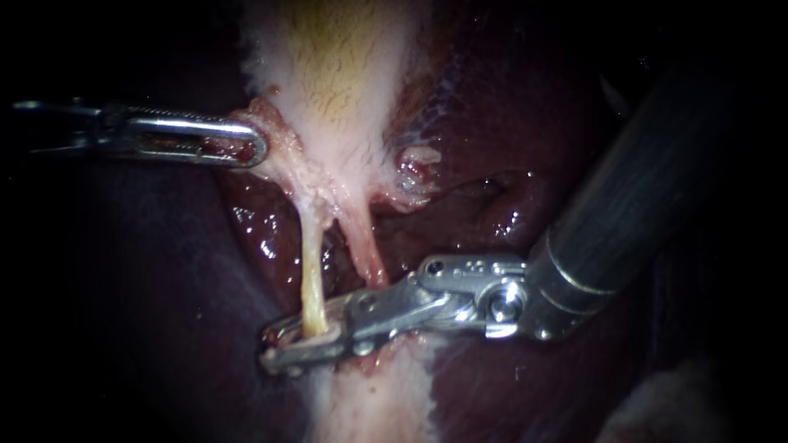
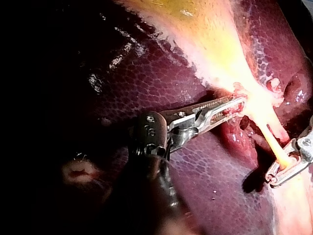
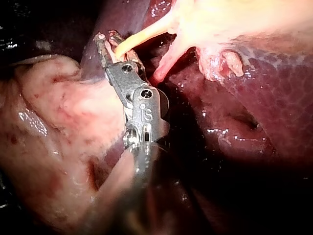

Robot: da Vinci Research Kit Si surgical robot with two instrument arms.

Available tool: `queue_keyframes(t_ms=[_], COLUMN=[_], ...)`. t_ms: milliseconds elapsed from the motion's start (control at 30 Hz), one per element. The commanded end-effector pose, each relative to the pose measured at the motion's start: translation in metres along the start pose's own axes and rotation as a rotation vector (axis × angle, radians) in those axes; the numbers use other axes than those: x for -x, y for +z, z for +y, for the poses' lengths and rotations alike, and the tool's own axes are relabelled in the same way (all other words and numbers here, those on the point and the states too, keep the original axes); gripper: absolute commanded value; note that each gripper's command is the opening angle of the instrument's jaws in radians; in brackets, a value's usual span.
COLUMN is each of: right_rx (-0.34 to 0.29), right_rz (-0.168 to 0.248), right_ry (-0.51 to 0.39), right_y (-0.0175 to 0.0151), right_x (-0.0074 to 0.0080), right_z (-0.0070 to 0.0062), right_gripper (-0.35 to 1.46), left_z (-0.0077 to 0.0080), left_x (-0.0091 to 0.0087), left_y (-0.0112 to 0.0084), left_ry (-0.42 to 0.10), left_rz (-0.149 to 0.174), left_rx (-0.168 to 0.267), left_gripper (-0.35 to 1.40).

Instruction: Clipping second clip left tube

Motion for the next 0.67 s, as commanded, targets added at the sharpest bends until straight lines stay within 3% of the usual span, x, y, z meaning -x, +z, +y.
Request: queue_keyframes(t_ms=[33,100,167,667], right_rx=[-0.001,0.013,0.022,0.023], right_rz=[-0.004,-0.030,-0.046,-0.049], right_ry=[0.020,0.079,0.080,0.079], right_y=[-0.0001,-0.0002,-0.0002,-0.0005], right_x=[-0.0001,-0.0002,-0.0002,0.0001], right_z=[-0.0001,0.0000,0.0001,0.0003], right_gripper=[-0.35,-0.35,-0.35,-0.35], left_z=[0.0000,0.0000,0.0000,-0.0002], left_x=[0.0000,0.0000,0.0000,0.0000], left_y=[0.0000,0.0000,0.0000,0.0000], left_ry=[0.000,0.000,0.000,0.006], left_rz=[0.000,0.000,0.000,0.000], left_rx=[0.000,0.000,0.000,0.001], left_gripper=[-0.35,-0.35,-0.35,-0.35])
